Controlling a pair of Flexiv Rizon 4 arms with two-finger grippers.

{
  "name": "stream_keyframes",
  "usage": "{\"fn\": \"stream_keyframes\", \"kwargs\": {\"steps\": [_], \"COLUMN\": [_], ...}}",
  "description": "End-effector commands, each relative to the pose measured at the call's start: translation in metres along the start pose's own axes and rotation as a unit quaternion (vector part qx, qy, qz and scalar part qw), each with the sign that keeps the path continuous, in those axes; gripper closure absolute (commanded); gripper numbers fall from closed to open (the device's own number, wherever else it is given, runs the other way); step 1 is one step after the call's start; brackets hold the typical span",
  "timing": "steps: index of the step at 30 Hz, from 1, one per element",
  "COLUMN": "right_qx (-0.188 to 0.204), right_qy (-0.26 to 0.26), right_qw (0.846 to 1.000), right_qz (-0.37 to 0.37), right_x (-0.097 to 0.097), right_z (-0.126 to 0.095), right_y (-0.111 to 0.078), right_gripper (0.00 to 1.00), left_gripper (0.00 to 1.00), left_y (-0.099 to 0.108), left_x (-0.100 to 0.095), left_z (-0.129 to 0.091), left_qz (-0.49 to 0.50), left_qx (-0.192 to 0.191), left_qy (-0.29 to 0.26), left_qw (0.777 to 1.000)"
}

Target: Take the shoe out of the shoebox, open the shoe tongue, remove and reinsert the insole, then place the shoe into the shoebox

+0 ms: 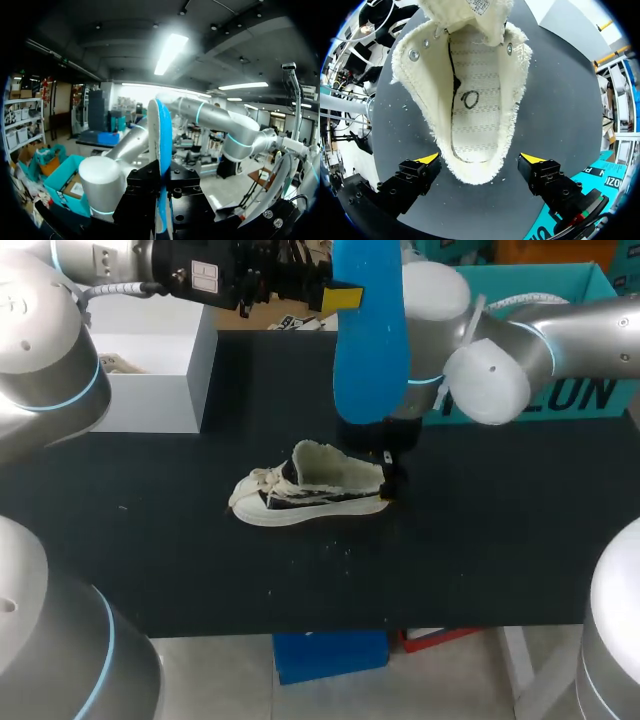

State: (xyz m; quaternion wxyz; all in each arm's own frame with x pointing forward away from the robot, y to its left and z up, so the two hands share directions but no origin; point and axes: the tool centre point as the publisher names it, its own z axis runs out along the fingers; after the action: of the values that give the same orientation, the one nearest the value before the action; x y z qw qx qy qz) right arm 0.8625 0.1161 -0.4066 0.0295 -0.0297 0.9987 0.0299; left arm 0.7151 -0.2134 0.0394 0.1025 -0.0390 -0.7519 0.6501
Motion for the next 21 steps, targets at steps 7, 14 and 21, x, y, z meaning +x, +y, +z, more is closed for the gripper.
{"fn": "stream_keyframes", "kwargs": {"steps": [7,14,21], "right_qx": [0.06,0.057,-0.013], "right_qy": [0.014,0.019,0.02], "right_qw": [0.998,0.998,0.999], "right_qz": [-0.019,-0.023,-0.035], "right_x": [-0.0035,-0.0025,-0.0014], "right_z": [0.005,0.0056,0.0012], "right_y": [0.0114,0.0138,0.0151], "right_gripper": [0.0,0.0,0.0], "left_gripper": [1.0,1.0,1.0], "left_y": [0.0006,0.0006,0.0006], "left_x": [0.0002,0.0002,0.0002], "left_z": [0.0018,0.0018,0.0018], "left_qz": [0.0,0.0,0.0], "left_qx": [0.001,0.001,0.001], "left_qy": [-0.002,-0.002,-0.002], "left_qw": [1.0,1.0,1.0]}}
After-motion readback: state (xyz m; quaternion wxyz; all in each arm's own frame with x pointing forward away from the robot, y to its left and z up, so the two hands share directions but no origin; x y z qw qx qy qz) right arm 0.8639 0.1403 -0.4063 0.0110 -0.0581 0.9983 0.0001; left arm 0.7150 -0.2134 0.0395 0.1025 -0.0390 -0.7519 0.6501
